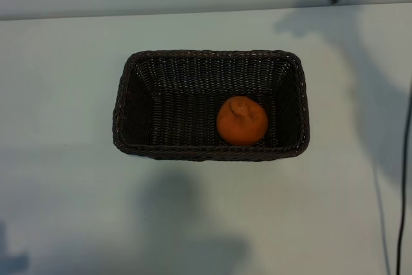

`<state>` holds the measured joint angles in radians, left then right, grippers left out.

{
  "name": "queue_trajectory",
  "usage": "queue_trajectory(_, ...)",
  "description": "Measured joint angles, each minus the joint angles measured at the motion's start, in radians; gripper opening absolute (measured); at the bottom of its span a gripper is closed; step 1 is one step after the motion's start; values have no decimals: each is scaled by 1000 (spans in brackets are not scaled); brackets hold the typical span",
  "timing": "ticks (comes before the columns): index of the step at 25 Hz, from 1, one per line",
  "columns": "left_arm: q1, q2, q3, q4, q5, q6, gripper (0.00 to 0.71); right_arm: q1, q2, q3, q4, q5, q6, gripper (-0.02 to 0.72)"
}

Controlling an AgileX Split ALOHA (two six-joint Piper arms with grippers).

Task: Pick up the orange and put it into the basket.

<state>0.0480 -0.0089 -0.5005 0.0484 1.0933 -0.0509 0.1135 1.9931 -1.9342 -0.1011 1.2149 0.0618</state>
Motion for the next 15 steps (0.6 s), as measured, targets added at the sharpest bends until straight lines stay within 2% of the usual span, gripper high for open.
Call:
queue_trajectory(6,0,0,0,0,0,0,592,-183,0,0,15,1,-31,600)
queue_trajectory(11,0,0,0,0,0,0,592,-291,-27,0,101,3,-62,597)
queue_trajectory(15,0,0,0,0,0,0,592,-335,-102,0,168,7,-85,597)
